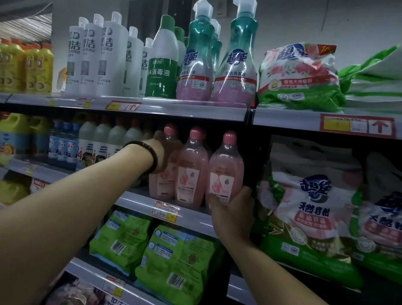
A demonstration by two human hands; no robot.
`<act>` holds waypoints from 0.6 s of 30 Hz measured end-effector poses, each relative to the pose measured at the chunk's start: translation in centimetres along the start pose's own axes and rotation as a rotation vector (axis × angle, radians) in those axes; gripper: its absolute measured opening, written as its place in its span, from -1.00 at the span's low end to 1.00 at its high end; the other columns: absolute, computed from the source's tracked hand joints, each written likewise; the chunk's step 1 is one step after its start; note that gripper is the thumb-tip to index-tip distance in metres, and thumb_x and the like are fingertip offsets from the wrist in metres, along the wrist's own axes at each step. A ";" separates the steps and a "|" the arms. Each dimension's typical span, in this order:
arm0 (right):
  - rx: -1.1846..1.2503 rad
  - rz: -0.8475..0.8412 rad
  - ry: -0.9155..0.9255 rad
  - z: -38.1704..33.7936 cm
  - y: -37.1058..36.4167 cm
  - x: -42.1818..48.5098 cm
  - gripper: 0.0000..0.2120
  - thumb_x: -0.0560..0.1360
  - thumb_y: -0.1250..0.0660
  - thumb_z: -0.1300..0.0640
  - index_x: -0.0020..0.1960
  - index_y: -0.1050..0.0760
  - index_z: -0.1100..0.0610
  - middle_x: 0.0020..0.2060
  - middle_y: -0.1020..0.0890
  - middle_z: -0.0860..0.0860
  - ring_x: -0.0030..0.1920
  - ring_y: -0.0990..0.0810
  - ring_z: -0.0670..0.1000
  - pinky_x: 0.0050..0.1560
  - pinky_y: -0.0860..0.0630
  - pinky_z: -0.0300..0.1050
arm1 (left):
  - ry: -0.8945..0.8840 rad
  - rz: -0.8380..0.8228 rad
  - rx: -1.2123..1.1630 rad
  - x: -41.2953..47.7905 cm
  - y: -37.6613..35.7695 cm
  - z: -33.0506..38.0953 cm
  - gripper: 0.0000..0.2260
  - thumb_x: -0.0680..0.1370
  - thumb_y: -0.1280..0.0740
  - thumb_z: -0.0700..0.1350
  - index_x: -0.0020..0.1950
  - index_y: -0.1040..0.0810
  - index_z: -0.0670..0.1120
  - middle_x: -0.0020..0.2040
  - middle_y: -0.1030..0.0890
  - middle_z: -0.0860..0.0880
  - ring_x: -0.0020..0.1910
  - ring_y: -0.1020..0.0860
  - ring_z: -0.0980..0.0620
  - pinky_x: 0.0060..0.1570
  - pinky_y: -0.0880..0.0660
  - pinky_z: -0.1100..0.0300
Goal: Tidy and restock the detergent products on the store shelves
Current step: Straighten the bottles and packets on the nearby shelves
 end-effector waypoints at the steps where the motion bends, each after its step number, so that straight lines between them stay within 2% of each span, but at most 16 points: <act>1: 0.001 0.001 0.002 0.0 0.0 0.0 -0.45 0.35 -0.48 -0.20 0.14 -0.24 -0.08 0.13 -0.48 0.01 0.09 -0.57 0.17 0.17 -0.59 0.24 | -0.003 -0.010 0.049 0.0 0.2 0.3 -0.35 0.58 -0.32 -0.21 0.57 -0.17 0.23 0.49 -0.20 -0.25 0.42 -0.37 -0.30 0.28 -0.50 -0.07; 3: 0.007 0.000 0.006 0.1 0.0 0.1 -0.45 0.35 -0.49 -0.19 0.14 -0.25 -0.07 0.13 -0.48 0.00 0.08 -0.58 0.17 0.17 -0.58 0.25 | -0.002 -0.035 0.091 0.1 0.4 0.4 -0.30 0.56 -0.31 -0.27 0.57 -0.12 0.19 0.48 -0.19 -0.29 0.38 -0.39 -0.30 0.28 -0.50 -0.07; 6: 0.018 -0.019 0.012 0.3 -0.1 0.3 -0.45 0.35 -0.47 -0.22 0.15 -0.26 -0.08 0.13 -0.49 -0.01 0.09 -0.58 0.16 0.18 -0.59 0.25 | -0.004 -0.036 0.084 -0.1 0.6 0.0 -0.23 0.55 -0.33 -0.30 0.60 -0.07 0.22 0.52 -0.14 -0.23 0.37 -0.41 -0.26 0.30 -0.49 -0.03; 11: 0.018 -0.027 0.035 0.8 -0.1 0.7 -0.47 0.33 -0.43 -0.28 0.12 -0.26 -0.11 0.10 -0.54 -0.05 0.07 -0.62 0.11 0.16 -0.61 0.26 | -0.035 0.029 -0.051 -0.6 0.1 -1.0 -0.20 0.50 -0.36 -0.38 0.54 -0.15 0.25 0.43 -0.21 -0.22 -0.02 -0.46 -0.14 -0.09 -0.52 0.09; 13: 0.015 -0.022 0.056 0.9 -0.1 0.7 -0.46 0.34 -0.44 -0.29 0.14 -0.27 -0.09 0.11 -0.56 -0.04 0.07 -0.63 0.11 0.14 -0.62 0.25 | -0.042 0.054 -0.092 -0.9 -0.3 -1.5 -0.16 0.47 -0.36 -0.41 0.50 -0.15 0.31 0.39 -0.23 -0.21 -0.05 -0.50 -0.14 -0.11 -0.59 0.06; 16: 0.009 -0.004 0.078 1.0 0.0 0.6 -0.42 0.42 -0.52 -0.19 0.24 -0.30 0.00 0.17 -0.55 0.02 0.12 -0.63 0.14 0.11 -0.65 0.20 | -0.077 0.106 -0.151 -1.3 -0.9 -1.9 -0.16 0.45 -0.36 -0.43 0.43 -0.14 0.35 0.32 -0.28 -0.17 -0.05 -0.54 -0.16 -0.13 -0.65 0.00; 18: 0.034 0.011 0.072 1.2 0.1 0.5 -0.33 0.43 -0.57 -0.11 0.36 -0.30 0.07 0.24 -0.51 0.07 0.16 -0.62 0.15 0.06 -0.66 0.10 | -0.102 0.158 -0.192 -1.7 -1.6 -2.0 -0.14 0.43 -0.36 -0.44 0.42 -0.13 0.36 0.32 -0.29 -0.16 -0.01 -0.56 -0.17 -0.11 -0.66 -0.01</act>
Point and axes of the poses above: each hand's wrist, its own x-axis towards the middle knuckle, its own y-axis out of the back of the hand, z = x × y, the point moved 2 cm from there along x, towards the middle knuckle
